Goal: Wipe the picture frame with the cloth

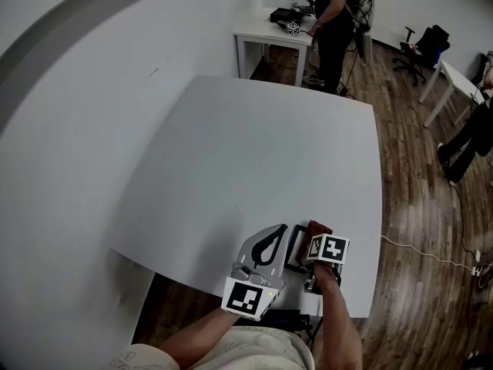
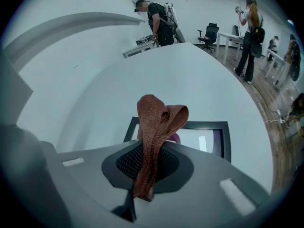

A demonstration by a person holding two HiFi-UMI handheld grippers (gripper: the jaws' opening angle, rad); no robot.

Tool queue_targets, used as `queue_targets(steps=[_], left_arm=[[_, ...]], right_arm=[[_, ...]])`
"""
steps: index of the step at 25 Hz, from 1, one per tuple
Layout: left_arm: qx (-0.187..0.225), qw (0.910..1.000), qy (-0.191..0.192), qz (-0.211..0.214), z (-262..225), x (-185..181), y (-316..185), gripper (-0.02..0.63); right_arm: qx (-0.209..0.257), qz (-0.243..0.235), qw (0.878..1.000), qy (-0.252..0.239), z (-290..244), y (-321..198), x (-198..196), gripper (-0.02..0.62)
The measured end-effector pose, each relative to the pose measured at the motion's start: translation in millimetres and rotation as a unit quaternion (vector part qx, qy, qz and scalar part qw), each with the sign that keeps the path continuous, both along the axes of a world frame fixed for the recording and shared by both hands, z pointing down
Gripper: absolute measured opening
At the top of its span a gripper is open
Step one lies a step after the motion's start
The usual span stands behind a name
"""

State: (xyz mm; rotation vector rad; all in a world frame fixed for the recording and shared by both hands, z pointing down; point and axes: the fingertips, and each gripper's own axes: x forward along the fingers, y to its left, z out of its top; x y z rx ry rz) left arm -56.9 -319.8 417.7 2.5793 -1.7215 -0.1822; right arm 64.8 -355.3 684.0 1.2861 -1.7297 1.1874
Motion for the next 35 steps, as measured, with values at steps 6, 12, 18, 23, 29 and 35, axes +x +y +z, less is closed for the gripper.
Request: queue_targets(steps=[6, 12, 18, 23, 29, 35], left_arm=[[-0.008, 0.9998, -0.011, 0.016, 3, 19, -1, 0.002], [-0.003, 0.9995, -0.012, 0.029, 3, 37, 1, 0.001], [-0.005, 0.9990, -0.010, 0.044, 3, 55, 4, 0.000], [-0.001, 0.9986, -0.005, 0.053, 0, 66, 6, 0.002], [0.002, 0.9982, -0.003, 0.060, 0, 73, 10, 0.002], [0.008, 0.9984, -0.001, 0.055, -4, 72, 13, 0.001]], right_arm=[[-0.002, 0.023, 1.000, 0.005, 2, 4, 35, 0.060], [-0.002, 0.043, 0.999, 0.016, 2, 10, 67, 0.060], [-0.002, 0.065, 0.997, 0.029, 1, 17, 101, 0.060], [-0.002, 0.078, 0.996, 0.036, -1, 23, 121, 0.060], [-0.004, 0.072, 0.996, 0.047, 0, 27, 125, 0.060], [-0.004, 0.074, 0.996, 0.041, -1, 28, 126, 0.060]])
